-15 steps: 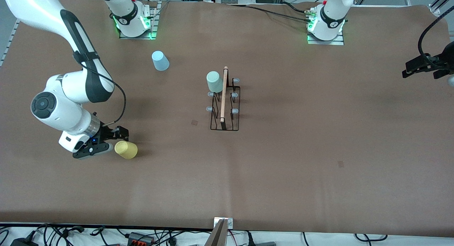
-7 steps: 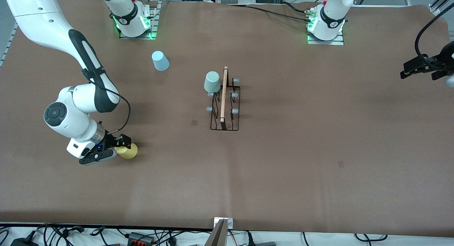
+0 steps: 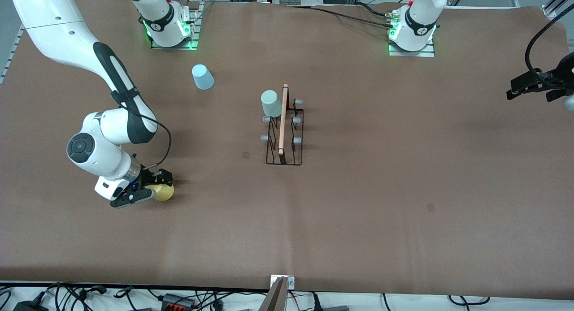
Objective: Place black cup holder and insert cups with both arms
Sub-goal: 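Move the right gripper to the yellow cup and grasp it, then carry the yellow cup to the rack with the right gripper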
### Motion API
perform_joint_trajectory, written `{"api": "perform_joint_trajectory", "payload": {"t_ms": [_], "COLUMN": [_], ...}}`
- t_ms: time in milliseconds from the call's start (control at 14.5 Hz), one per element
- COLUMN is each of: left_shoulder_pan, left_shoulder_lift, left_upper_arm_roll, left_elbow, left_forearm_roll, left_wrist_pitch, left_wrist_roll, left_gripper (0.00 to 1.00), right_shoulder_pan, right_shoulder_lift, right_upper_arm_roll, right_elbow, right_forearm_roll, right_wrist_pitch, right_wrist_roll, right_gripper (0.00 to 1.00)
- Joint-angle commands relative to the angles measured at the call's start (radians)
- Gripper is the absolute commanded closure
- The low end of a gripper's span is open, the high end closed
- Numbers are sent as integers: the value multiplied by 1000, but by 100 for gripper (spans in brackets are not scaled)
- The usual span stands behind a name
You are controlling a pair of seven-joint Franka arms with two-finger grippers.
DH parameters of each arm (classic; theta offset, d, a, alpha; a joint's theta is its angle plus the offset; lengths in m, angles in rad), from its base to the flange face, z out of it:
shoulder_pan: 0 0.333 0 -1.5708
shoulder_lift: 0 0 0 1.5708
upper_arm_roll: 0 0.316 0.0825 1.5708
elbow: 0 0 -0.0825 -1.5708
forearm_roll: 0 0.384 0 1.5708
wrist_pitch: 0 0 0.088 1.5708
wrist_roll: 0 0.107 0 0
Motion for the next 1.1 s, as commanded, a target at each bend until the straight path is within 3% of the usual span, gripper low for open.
{"api": "perform_joint_trajectory", "payload": {"t_ms": [0, 275, 413, 619, 826, 1032], "left_shoulder_pan": [-5, -7, -7, -5, -5, -5], "left_shoulder_lift": [-3, 0, 1, 1, 1, 1], "left_upper_arm_roll": [10, 12, 12, 13, 15, 13], "left_elbow": [7, 7, 7, 7, 7, 7], "left_forearm_roll": [-19, -21, -21, -21, -22, -22], "left_wrist_pitch": [6, 18, 20, 18, 18, 18], "left_wrist_roll": [7, 4, 4, 4, 4, 4], "left_gripper": [0, 0, 0, 0, 0, 0], "right_shoulder_pan": [9, 12, 15, 72, 231, 394], "right_shoulder_lift": [-2, -14, -37, -134, -244, -294], "right_upper_arm_roll": [-25, -32, -32, -32, -29, -23], "right_elbow": [-16, -7, 16, 45, 45, 50], "right_forearm_roll": [0, -2, 0, 29, 29, 26], "right_wrist_pitch": [8, 0, -53, -197, -335, -363], "right_wrist_roll": [-13, -5, -5, 101, 435, 802], "right_gripper": [14, 69, 83, 85, 85, 86]}}
